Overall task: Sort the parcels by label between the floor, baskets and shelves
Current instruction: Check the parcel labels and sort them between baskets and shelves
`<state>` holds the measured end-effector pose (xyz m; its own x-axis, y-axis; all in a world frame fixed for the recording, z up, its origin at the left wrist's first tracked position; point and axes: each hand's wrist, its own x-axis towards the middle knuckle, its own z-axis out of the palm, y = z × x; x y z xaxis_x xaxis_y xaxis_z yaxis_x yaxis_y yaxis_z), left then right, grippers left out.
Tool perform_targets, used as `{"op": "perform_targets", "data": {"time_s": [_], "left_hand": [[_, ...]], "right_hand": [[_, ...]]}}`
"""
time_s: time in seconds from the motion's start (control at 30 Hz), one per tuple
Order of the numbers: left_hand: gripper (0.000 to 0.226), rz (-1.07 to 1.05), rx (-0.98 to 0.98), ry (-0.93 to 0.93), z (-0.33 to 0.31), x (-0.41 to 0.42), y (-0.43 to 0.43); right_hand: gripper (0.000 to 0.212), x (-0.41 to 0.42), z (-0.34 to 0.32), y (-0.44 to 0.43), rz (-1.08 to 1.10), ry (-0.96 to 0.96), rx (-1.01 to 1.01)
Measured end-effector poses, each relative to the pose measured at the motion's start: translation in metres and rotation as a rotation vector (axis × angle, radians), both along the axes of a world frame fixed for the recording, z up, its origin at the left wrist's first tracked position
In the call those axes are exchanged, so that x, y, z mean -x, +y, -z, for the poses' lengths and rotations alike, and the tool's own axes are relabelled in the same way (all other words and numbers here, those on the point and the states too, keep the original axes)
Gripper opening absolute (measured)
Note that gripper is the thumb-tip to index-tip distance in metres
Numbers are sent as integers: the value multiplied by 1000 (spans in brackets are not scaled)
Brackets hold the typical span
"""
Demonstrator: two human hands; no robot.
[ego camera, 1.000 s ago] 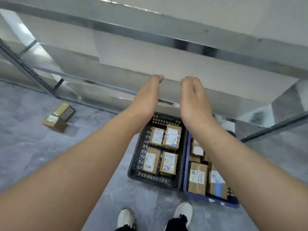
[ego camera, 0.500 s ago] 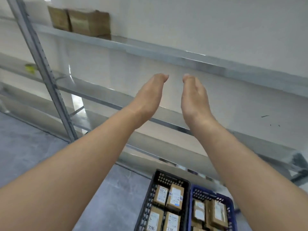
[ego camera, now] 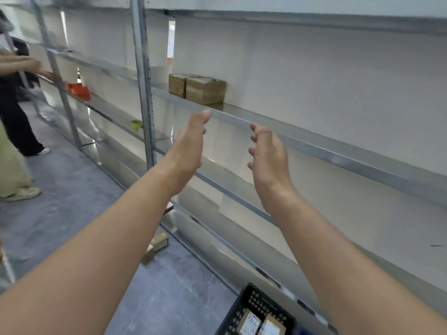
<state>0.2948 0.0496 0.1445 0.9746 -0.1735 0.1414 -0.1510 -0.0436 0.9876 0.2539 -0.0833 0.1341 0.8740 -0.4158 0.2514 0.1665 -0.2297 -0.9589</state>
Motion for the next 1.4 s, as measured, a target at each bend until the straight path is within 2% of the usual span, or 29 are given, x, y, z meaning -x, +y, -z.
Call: {"op": "perform_targets", "data": {"time_s": [0.1,0.17,0.23,0.33,0.4,0.5,0.57,0.77,0.9,1.13,1.4], "left_hand": [[77,-97,-25,-1,4,15,16],[70,-168,3,-1,7,25,25],[57,-233,31,17,13,35,33],[35,-313,30,42,24,49,42],[35,-359,24,47,30,55,52],[55,-419,10,80,40,58,72],[58,-442,4,100,43,58,87],[44,-437,-16,97,58,34,149],[61,-386,-37,151,76,4,204],[59,-316,-37,216,92,-58,283],[58,-214,-41,284,117,-134,302]], "right_hand": [[65,-7,-2,12,-108,2,15],[68,-10,0,20,-188,2,16],[58,-13,5,29,-274,9,15],[30,-13,16,41,-372,12,15],[25,-13,21,50,-419,14,16],[54,-15,30,67,-438,24,7],[65,-19,37,81,-455,43,14],[64,-45,51,137,-473,68,28],[57,-68,60,188,-446,78,28],[55,-110,74,261,-365,122,-17],[47,-173,91,283,-282,148,-28]]}}
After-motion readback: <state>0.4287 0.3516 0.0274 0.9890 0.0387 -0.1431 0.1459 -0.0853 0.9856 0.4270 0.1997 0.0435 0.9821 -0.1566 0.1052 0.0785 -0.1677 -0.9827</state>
